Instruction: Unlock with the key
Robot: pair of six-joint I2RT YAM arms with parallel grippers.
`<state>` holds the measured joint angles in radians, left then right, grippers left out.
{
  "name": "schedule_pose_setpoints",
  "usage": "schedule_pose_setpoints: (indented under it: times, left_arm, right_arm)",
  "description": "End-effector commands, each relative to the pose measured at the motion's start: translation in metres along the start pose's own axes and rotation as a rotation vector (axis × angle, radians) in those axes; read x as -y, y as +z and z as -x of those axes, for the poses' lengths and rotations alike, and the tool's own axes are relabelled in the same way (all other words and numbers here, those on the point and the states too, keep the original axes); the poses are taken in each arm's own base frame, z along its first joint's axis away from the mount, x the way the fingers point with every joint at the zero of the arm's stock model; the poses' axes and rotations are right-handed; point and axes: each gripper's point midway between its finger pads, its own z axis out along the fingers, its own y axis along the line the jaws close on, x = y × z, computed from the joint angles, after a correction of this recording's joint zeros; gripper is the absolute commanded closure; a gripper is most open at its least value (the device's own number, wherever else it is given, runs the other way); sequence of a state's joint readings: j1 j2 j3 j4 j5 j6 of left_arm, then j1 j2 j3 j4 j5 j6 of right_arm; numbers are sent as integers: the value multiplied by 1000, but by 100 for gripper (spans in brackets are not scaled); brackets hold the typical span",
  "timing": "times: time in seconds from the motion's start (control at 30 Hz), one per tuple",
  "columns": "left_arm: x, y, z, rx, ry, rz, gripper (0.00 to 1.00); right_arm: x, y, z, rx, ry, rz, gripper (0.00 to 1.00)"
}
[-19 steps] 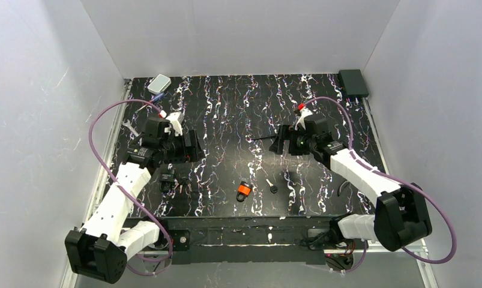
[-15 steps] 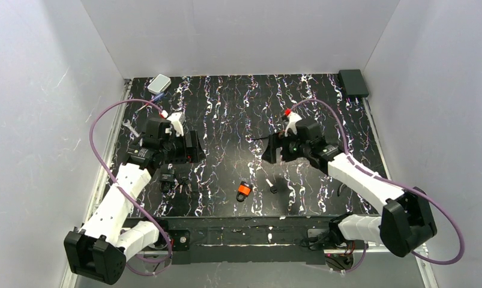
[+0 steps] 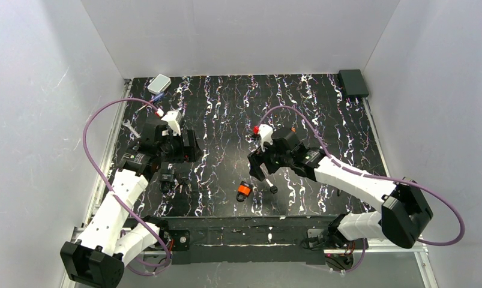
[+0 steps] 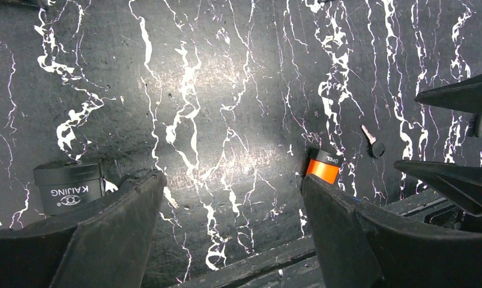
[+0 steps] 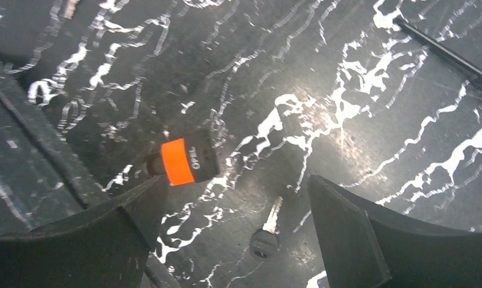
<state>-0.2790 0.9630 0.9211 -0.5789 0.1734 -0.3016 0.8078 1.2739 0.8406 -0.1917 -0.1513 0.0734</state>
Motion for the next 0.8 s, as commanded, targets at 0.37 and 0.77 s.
schedule_pose_setpoints:
  times: [0.37,0.77]
  left_arm:
    - [-3,-1,2,10,21,20,17]
    - [-3,1,1,-1,14,22,17]
  right_arm:
    - [46,-11,-70,-263,237,-394,19]
    - [28,-3,-104,-309,287,-364,28]
